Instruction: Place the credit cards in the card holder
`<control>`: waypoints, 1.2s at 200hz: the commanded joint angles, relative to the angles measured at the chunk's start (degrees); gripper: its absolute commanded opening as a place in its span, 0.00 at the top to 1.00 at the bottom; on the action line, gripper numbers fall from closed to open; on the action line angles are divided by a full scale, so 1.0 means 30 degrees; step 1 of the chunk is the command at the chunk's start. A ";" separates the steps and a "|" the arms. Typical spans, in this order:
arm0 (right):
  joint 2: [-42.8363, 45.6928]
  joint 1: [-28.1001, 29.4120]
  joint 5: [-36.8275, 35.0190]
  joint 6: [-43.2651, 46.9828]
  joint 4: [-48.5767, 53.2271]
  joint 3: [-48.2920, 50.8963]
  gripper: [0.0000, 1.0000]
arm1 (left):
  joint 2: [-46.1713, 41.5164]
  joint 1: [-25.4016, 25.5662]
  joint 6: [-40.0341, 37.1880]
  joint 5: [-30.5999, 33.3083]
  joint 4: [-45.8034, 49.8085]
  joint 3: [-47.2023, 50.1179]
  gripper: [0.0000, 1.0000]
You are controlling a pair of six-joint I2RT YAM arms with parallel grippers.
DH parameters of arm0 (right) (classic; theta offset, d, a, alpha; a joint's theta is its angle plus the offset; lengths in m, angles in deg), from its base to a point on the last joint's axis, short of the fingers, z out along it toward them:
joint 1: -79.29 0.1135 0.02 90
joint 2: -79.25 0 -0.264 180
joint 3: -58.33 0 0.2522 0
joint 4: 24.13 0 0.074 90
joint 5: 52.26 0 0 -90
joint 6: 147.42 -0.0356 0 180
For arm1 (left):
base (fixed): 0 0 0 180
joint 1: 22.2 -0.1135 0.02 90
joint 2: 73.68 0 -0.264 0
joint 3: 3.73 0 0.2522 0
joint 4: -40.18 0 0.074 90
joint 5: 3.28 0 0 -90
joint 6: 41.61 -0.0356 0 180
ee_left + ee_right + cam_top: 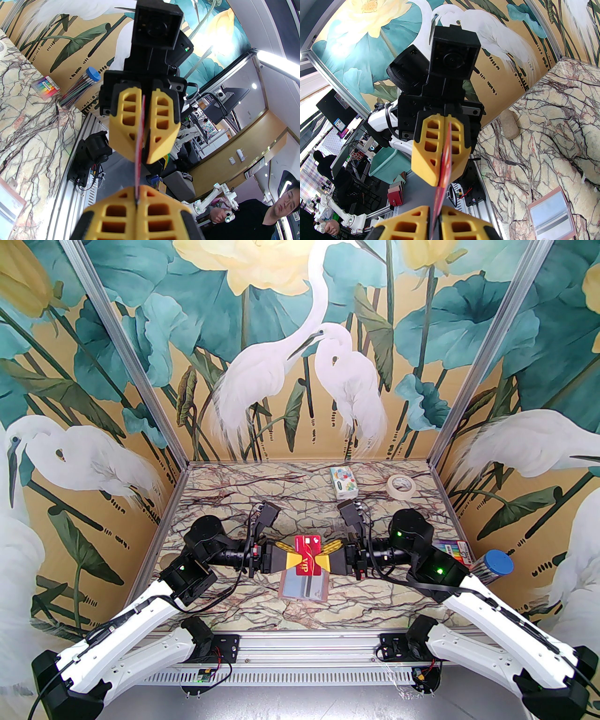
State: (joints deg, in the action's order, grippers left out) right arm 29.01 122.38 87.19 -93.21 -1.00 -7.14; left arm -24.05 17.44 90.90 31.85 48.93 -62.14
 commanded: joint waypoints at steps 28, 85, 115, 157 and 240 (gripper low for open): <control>0.0165 0.0139 0.0123 -0.0277 -0.1077 -0.0083 0.87 | 0.0158 -0.0035 0.0247 -0.0080 -0.0085 0.0115 1.00; -0.0046 0.0125 0.0091 -0.0578 -0.1420 0.0050 0.93 | 0.0195 -0.0014 0.0247 -0.0093 -0.0086 0.0171 1.00; -0.0147 0.0168 0.0144 -0.0697 -0.1534 0.0095 0.99 | 0.0160 -0.0029 0.0247 0.0011 -0.0108 0.0207 1.00; -0.0042 0.0168 -0.0526 -0.0682 -0.0757 0.0132 1.00 | -0.0194 -0.0029 -0.0718 0.1670 0.1635 -0.0098 0.57; -0.1780 0.0109 -0.5085 -0.2587 0.2085 0.2080 1.00 | -0.1074 -0.3837 -0.0586 0.5574 0.6888 0.1872 0.34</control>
State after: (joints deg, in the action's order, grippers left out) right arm 25.93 122.58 78.10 -96.86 2.37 -4.21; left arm -27.64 7.82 89.21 45.16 62.48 -60.02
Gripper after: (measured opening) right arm 0.032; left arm 0.677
